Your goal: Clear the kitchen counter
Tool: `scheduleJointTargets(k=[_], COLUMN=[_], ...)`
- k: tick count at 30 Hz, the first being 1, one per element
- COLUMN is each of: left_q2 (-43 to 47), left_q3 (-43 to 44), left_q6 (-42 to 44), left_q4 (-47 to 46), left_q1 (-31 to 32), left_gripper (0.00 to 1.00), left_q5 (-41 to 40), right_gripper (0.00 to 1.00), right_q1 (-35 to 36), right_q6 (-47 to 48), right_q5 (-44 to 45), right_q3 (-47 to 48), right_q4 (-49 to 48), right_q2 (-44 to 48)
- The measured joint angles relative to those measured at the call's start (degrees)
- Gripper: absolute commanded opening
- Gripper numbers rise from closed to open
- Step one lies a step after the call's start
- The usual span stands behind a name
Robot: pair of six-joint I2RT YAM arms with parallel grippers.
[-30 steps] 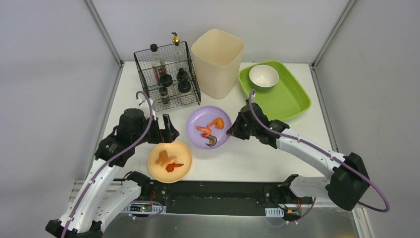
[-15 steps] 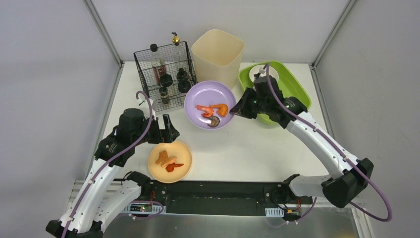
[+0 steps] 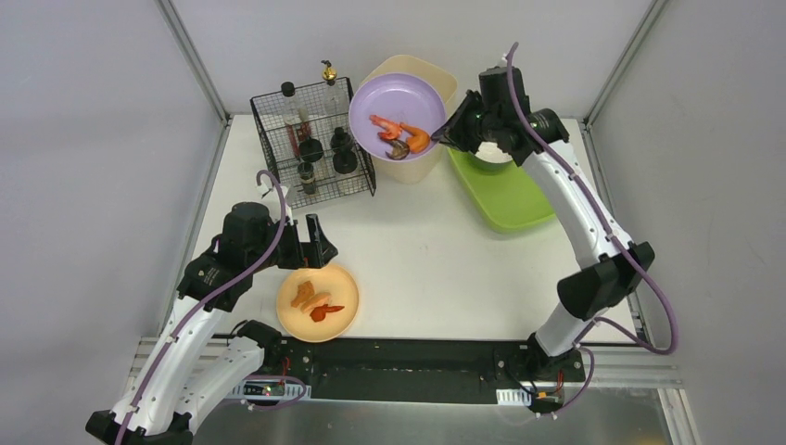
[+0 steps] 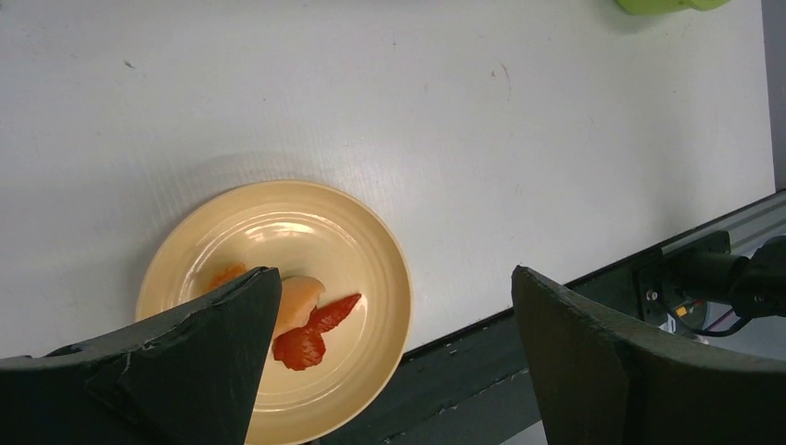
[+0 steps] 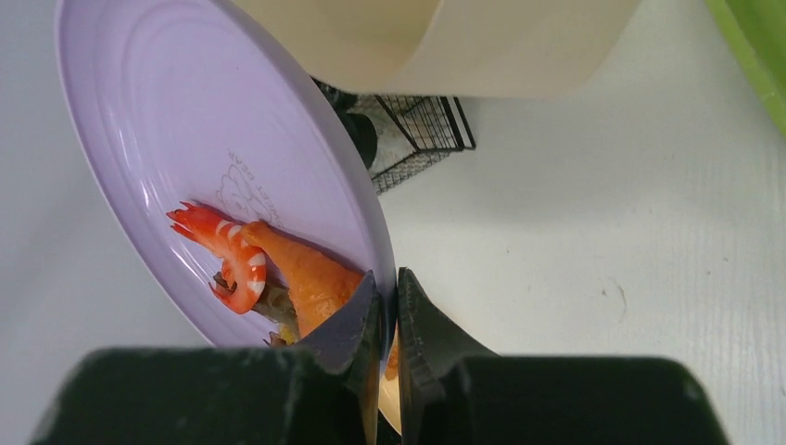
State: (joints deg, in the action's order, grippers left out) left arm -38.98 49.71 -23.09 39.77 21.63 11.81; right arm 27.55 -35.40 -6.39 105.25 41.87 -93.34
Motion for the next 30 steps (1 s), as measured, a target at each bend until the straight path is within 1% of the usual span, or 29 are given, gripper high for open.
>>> scheduleJointTargets(k=[5,11,15,21,25,30], left_q2=[0.0,0.0,0.0,0.0,0.0,0.0], left_q3=[0.0,0.0,-0.1,-0.4,-0.5,-0.5], left_q6=[0.0,0.0,0.0,0.0,0.0,0.0], left_q4=[0.0,0.0,0.0,-0.1,-0.1,-0.1], left_q1=[0.0,0.0,0.0,0.0,0.0,0.0], left_gripper=[0.99,0.99,0.99,0.99,0.99,0.99], left_q5=[0.2,1.2,1.3,1.5,1.5,1.5], right_gripper=[0.0,0.0,0.0,0.0,0.0,0.0], right_q1=[-2.0,-4.8,-6.1,-7.4,-7.8,-7.9], right_q6=[-1.5,-4.5,-6.6,-9.2,-9.9,-9.2], right_q5=[0.6,1.6,2.8,5.9,7.7,9.6], right_q3=[11.1,18.9,22.4,25.2,28.4,28.9], right_q4=[2.4,2.5,1.9,-0.6,-2.7,-6.5], right_q2=[-7.4,-14.1,-17.9,-22.2,-25.6,-28.0])
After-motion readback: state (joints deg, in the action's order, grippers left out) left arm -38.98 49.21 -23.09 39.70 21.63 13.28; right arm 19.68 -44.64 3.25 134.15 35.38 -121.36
